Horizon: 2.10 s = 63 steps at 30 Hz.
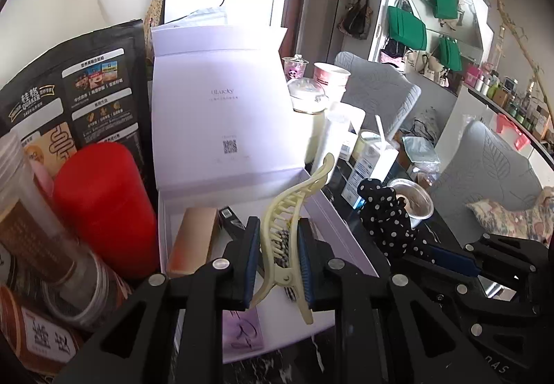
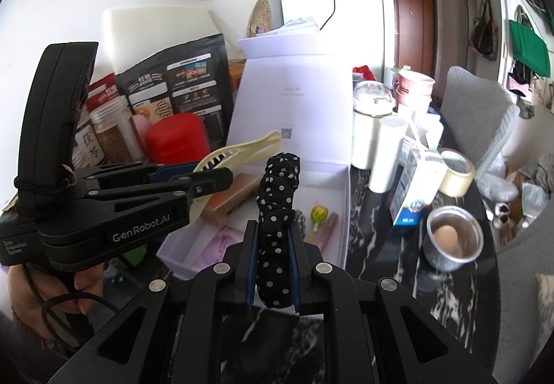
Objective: Organize rigid objects
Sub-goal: 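Carry the claw clip and polka-dot scrunchie with both grippers over the lavender box, then lower the claw clip with the left gripper while the right lowers the polka-dot scrunchie into the box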
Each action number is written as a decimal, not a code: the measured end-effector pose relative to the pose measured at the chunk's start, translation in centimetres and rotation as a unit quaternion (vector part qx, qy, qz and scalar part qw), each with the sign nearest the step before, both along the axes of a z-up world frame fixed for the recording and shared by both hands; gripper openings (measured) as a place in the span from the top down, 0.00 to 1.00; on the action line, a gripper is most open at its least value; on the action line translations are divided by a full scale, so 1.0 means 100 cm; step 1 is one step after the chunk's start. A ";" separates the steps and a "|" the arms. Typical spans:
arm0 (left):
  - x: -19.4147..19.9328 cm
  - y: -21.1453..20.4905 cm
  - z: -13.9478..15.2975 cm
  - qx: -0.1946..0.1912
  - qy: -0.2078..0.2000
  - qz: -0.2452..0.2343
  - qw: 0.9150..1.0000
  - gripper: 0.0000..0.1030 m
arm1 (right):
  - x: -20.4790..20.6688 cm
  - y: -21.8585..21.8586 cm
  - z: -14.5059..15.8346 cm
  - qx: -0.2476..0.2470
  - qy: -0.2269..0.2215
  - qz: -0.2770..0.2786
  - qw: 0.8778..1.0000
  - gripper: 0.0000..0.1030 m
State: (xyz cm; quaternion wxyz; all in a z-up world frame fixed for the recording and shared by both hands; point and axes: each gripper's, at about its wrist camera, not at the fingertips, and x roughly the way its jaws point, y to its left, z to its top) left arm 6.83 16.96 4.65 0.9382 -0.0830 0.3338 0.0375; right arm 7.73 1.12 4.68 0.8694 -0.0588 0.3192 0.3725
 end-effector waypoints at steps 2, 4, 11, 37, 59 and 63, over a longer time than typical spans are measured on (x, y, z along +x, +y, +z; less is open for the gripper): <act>0.006 0.004 0.000 0.000 -0.001 0.006 1.000 0.79 | 0.008 0.003 0.000 0.000 -0.001 0.000 1.000 0.85; 0.012 0.009 0.000 -0.002 -0.002 0.009 1.000 0.79 | 0.015 0.007 0.000 0.001 -0.003 0.001 1.000 0.85; 0.037 0.026 -0.001 -0.011 -0.002 0.028 1.000 0.79 | 0.044 0.019 -0.003 0.009 -0.001 0.003 1.000 0.85; 0.085 0.047 -0.053 0.002 0.084 0.047 0.995 0.79 | 0.107 0.050 -0.051 -0.011 0.064 0.005 0.998 0.85; 0.107 0.038 -0.103 -0.008 0.169 0.020 0.985 0.79 | 0.127 0.067 -0.105 -0.063 0.121 -0.001 0.991 0.84; 0.107 0.037 -0.104 0.007 0.172 0.026 0.985 0.79 | 0.127 0.066 -0.106 -0.066 0.119 -0.003 0.991 0.84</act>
